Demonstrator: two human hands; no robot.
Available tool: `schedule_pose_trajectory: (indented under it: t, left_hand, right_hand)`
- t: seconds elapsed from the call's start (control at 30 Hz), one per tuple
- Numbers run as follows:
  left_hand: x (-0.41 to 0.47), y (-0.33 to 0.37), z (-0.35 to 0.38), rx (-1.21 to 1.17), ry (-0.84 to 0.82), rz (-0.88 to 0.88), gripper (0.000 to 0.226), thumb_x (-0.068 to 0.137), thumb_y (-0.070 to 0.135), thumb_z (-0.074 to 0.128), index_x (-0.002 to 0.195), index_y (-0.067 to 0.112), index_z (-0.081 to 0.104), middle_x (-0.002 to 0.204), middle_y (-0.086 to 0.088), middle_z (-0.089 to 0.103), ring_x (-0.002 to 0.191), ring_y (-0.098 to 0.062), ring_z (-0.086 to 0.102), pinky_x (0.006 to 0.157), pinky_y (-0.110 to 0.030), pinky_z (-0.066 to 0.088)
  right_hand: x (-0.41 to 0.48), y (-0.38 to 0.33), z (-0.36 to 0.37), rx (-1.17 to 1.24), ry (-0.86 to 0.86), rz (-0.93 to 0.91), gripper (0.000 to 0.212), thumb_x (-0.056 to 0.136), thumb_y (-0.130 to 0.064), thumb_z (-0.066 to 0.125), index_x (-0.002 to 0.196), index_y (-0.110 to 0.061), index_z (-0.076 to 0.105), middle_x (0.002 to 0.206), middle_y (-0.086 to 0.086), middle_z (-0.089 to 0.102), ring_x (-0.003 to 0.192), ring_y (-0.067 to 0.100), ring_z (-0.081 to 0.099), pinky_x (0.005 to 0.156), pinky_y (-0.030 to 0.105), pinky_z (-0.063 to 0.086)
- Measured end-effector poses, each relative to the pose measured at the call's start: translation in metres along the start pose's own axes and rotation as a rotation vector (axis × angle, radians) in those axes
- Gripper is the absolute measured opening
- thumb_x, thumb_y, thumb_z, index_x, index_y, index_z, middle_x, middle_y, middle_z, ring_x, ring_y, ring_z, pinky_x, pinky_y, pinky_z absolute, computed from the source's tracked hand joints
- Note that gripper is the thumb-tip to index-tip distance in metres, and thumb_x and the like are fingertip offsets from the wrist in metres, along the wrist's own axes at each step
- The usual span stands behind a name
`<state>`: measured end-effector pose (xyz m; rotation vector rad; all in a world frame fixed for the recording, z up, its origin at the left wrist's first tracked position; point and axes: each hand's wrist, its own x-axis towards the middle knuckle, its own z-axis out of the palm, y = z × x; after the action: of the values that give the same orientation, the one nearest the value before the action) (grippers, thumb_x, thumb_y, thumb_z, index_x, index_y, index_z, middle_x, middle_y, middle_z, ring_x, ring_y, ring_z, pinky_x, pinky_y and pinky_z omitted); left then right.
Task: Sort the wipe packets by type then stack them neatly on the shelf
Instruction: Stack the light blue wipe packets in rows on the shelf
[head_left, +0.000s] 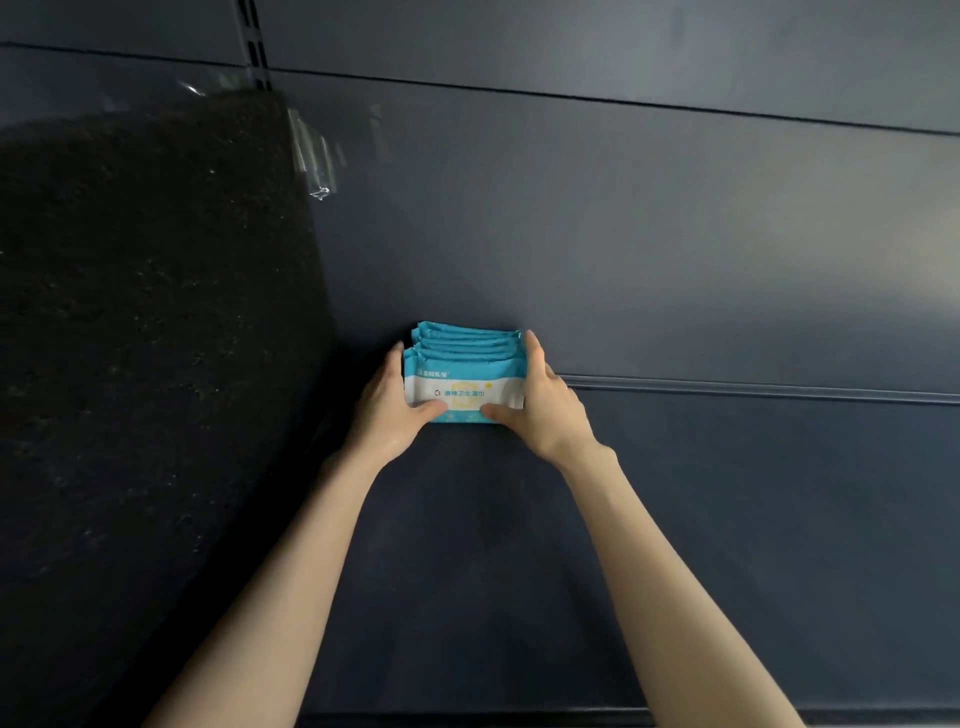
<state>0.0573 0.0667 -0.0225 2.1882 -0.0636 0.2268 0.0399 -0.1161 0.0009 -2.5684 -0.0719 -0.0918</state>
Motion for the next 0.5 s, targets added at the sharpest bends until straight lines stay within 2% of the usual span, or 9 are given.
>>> schedule_pose_trajectory:
  t: [0.03,0.1,0.27,0.4,0.5]
  left_hand:
    - [-0.005,0.005,-0.003,0.044,0.025,0.004,0.082,0.08,0.017,0.074,0.146,0.012,0.026,0.144,-0.004,0.042,0.132,-0.021,0.039,0.106,-0.035,0.036]
    - [-0.015,0.017,-0.009,0.126,0.078,0.055,0.075,0.085,0.018,0.069,0.147,0.011,0.028,0.146,-0.008,0.038,0.134,-0.024,0.036,0.107,-0.036,0.033]
    - [-0.041,0.049,-0.014,0.245,0.174,0.341,0.042,0.086,0.014,0.066,0.125,0.003,0.055,0.129,-0.013,0.054,0.118,-0.032,0.049,0.1,-0.041,0.04]
    - [-0.073,0.084,-0.002,0.19,0.193,0.54,0.03,0.085,0.017,0.062,0.111,0.003,0.063,0.114,-0.011,0.061,0.105,-0.032,0.056,0.092,-0.038,0.042]
    - [-0.111,0.111,0.016,0.113,0.108,0.642,0.032,0.087,0.025,0.055,0.111,0.006,0.063,0.112,-0.005,0.062,0.106,-0.024,0.057,0.093,-0.036,0.044]
  right_hand:
    - [-0.005,-0.001,-0.003,-0.02,0.034,-0.01,0.094,0.086,-0.036,0.066,0.151,-0.019,0.001,0.148,0.005,0.037,0.129,0.031,0.041,0.103,0.044,0.036]
    - [-0.019,-0.002,-0.012,-0.047,0.109,-0.031,0.08,0.091,-0.034,0.06,0.151,-0.018,0.009,0.149,0.004,0.035,0.13,0.03,0.039,0.101,0.041,0.035]
    - [-0.068,0.002,-0.043,-0.105,0.292,-0.058,0.048,0.096,-0.031,0.053,0.138,-0.012,0.04,0.145,0.005,0.04,0.128,0.028,0.04,0.101,0.037,0.034]
    - [-0.122,0.014,-0.065,-0.098,0.461,-0.046,0.035,0.095,-0.027,0.055,0.126,-0.011,0.053,0.135,0.003,0.051,0.117,0.026,0.047,0.096,0.035,0.038]
    - [-0.173,0.036,-0.076,-0.094,0.617,-0.036,0.029,0.092,-0.024,0.058,0.117,-0.01,0.061,0.123,0.003,0.06,0.107,0.025,0.055,0.089,0.036,0.047]
